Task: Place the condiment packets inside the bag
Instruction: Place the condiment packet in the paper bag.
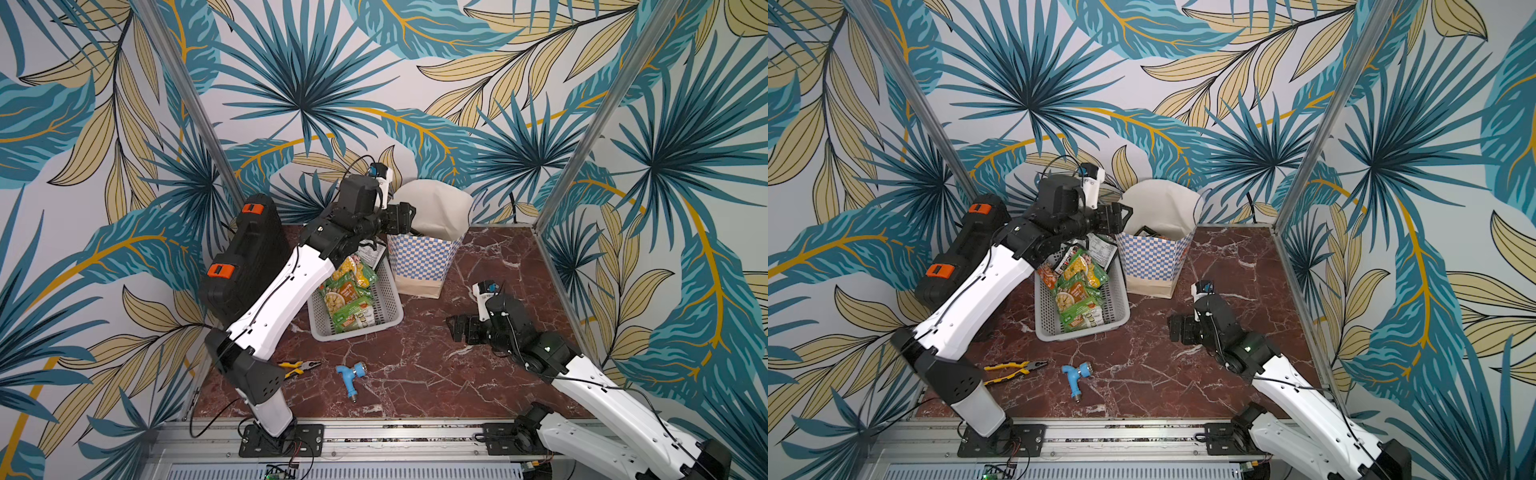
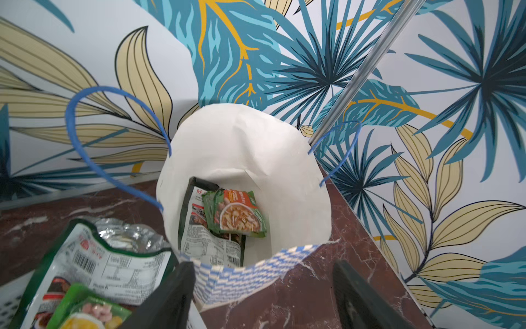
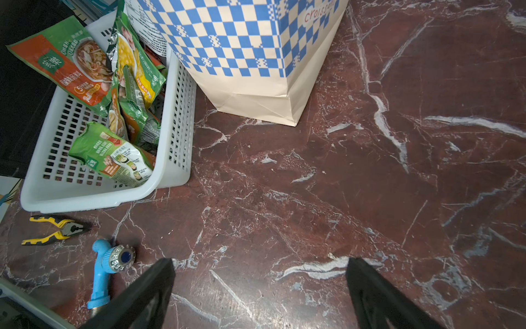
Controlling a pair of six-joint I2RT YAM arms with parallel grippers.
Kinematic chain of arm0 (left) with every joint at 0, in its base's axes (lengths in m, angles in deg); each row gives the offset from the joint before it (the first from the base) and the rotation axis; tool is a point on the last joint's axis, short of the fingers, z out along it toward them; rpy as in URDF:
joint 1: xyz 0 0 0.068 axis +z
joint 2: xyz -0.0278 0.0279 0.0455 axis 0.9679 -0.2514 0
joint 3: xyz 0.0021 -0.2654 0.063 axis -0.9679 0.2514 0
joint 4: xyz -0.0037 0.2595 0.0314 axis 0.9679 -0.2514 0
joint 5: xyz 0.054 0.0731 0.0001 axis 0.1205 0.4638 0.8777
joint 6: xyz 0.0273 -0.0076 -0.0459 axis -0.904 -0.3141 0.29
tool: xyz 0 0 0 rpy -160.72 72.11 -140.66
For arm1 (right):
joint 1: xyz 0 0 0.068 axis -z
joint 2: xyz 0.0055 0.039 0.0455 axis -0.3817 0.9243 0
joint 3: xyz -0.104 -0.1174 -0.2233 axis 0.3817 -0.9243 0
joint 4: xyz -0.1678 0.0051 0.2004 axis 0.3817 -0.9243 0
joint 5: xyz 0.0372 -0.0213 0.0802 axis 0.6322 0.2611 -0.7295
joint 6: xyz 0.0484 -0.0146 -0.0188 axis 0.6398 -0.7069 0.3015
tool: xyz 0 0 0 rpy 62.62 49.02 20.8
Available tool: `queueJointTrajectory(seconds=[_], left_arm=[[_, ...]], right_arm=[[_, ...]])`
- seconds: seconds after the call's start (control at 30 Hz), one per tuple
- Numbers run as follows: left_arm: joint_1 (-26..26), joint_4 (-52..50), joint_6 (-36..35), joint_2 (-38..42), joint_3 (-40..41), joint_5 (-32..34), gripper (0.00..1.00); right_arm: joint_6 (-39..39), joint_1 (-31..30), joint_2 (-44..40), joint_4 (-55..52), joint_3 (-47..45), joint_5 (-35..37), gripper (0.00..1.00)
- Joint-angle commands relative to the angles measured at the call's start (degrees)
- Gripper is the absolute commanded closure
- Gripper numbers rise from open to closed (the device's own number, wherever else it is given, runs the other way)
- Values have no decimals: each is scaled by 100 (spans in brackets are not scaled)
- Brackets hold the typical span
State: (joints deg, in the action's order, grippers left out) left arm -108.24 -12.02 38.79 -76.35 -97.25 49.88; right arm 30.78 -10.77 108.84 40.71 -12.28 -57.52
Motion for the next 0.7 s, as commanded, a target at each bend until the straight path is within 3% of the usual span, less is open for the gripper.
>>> queueJointTrajectory(seconds=[0.0,0.2,0.37,0.5,0.67], left_arm=[[1,658,-13,876,1046,331,11],[14,736,32,1971,2678,1061,3],[299,703,278,2644,3851,1396,2],[686,1339,549,3235,5065,1446,2],[824,2473,401,3639,6359,1801,2]], right_arm=[[3,-17,-29,185,-150,-156,0],[-20,-33,17,358,-166,-457,0],[-112,-117,122,586,-150,-717,1],[-224,-297,463,803,-9,-854,0],[-496,-624,1090,1063,354,-995,9]])
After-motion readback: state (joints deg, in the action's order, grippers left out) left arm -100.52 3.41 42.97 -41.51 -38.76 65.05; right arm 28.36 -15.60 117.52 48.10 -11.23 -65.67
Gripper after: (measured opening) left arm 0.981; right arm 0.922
